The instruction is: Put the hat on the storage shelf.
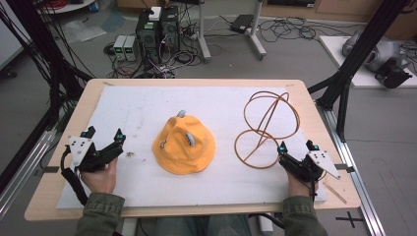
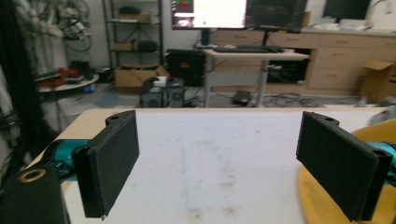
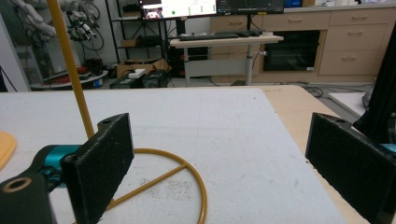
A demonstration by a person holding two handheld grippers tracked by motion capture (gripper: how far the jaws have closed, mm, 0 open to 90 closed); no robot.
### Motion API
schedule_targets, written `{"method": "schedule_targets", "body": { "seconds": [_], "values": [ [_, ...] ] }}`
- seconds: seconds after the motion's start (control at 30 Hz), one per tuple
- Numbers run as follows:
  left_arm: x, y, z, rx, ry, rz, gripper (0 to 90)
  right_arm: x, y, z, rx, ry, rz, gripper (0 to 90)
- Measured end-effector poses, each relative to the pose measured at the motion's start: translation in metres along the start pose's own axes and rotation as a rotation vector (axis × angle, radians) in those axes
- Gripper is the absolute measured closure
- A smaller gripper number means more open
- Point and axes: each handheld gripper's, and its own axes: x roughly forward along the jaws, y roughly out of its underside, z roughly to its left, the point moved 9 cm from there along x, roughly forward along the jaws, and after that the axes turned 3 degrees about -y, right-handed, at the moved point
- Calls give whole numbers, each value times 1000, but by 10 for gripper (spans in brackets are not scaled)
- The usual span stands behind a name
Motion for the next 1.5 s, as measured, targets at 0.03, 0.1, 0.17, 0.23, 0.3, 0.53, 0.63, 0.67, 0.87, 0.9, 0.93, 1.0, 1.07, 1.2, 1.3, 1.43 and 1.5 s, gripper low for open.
{"method": "schedule_targets", "body": {
  "seconds": [0.03,0.1,0.17,0.23,0.3,0.53,0.63,0.67,0.87,0.9,0.93,1.0,1.07,1.2,1.3,1.43,1.5],
  "values": [
    [0,0,0,0,0,0,135,0,0,0,0,0,0,74],
    [-1,-9,-15,16,60,-15,133,1,0,0,-5,0,2,74],
    [-1,-13,-26,17,110,-9,133,1,0,0,1,1,0,74],
    [-2,-18,-36,18,163,-6,133,1,-1,0,5,0,0,74],
    [-2,-19,-48,15,231,-1,133,1,-2,1,12,-3,-4,74],
    [8,-4,-79,2,377,86,132,0,-3,0,15,-2,-8,74],
    [14,3,-91,16,417,121,132,0,-2,1,12,-5,-6,74],
    [14,3,-91,16,417,121,132,1,-2,1,11,-6,-5,74],
    [25,18,-115,30,488,210,132,3,-2,4,12,-15,-2,74],
    [26,22,-120,38,499,230,132,4,-2,4,7,-16,-2,75],
    [27,25,-125,49,515,246,134,4,-1,5,15,-17,2,74],
    [29,32,-134,64,531,276,145,4,-2,6,12,-19,-1,74],
    [32,38,-141,73,544,302,152,5,-2,6,5,-19,-2,74],
    [36,42,-147,71,546,318,175,5,-2,7,14,-22,-5,75],
    [40,43,-148,63,536,318,226,4,-2,7,8,-23,-3,75],
    [40,46,-146,79,504,346,449,4,-2,6,16,-22,-2,74],
    [38,46,-145,76,498,361,558,4,-2,6,10,-24,-3,75]
  ]
}}
